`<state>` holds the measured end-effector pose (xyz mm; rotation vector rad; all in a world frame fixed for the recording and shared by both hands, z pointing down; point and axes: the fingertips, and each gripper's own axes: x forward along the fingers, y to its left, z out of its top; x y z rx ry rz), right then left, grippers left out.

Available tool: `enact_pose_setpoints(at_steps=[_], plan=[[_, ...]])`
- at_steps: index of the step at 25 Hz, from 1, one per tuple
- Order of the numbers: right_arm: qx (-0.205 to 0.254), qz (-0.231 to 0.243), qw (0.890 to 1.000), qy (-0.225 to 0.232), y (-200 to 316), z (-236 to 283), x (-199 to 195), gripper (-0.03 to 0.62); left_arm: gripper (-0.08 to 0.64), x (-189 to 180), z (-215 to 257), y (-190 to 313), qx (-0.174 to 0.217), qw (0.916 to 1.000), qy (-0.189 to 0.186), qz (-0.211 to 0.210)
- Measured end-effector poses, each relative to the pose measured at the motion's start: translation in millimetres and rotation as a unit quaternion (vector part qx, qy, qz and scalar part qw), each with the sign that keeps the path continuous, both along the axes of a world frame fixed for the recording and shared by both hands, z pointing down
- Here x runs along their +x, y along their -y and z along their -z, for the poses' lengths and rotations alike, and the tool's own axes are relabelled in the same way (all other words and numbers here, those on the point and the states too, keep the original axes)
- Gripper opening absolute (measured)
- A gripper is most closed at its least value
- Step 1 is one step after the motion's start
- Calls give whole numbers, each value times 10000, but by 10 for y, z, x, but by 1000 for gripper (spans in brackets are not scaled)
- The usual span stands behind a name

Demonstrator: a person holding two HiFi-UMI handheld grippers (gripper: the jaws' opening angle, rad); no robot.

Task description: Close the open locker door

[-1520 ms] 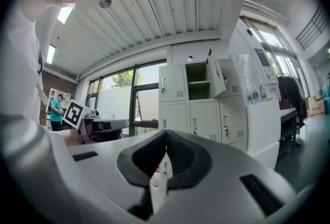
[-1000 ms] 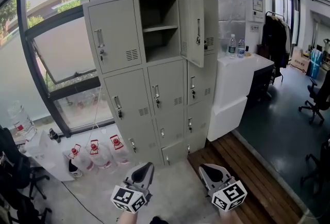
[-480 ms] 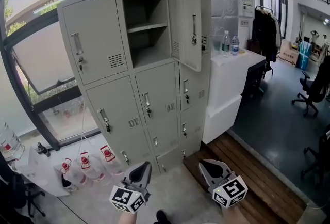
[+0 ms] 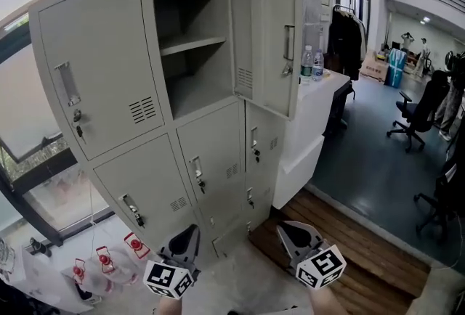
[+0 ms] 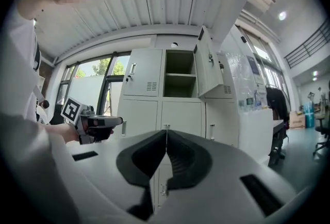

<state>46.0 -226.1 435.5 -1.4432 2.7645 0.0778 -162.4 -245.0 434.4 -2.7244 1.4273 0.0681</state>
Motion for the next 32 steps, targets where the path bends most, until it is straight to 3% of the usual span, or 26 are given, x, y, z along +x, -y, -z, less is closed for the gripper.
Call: enact_pose_setpoints(at_steps=[6, 12, 21, 22, 25, 32], plan=[[-65, -192, 9998, -87, 306, -19, -87, 12, 12, -325, -44, 283, -14, 9998, -188, 97], [-8, -9, 10000, -31, 561, 8, -156, 12, 12, -595, -24, 346, -41, 9979, -316, 564], [321, 369, 9988, -27, 951, 363, 240, 15, 12, -272, 32, 396, -49, 9956, -339, 868], [326, 382, 9987, -41, 1002, 417, 300, 24, 12, -224, 26, 390, -62, 9954, -341, 890], [293, 436, 9986, -57, 1173, 591, 471, 198, 12, -104, -5, 360, -96, 9949, -315, 956], [534, 440, 9976, -84, 1568, 1164, 766, 218, 12, 28, -38, 268, -146, 9925, -304, 1179]])
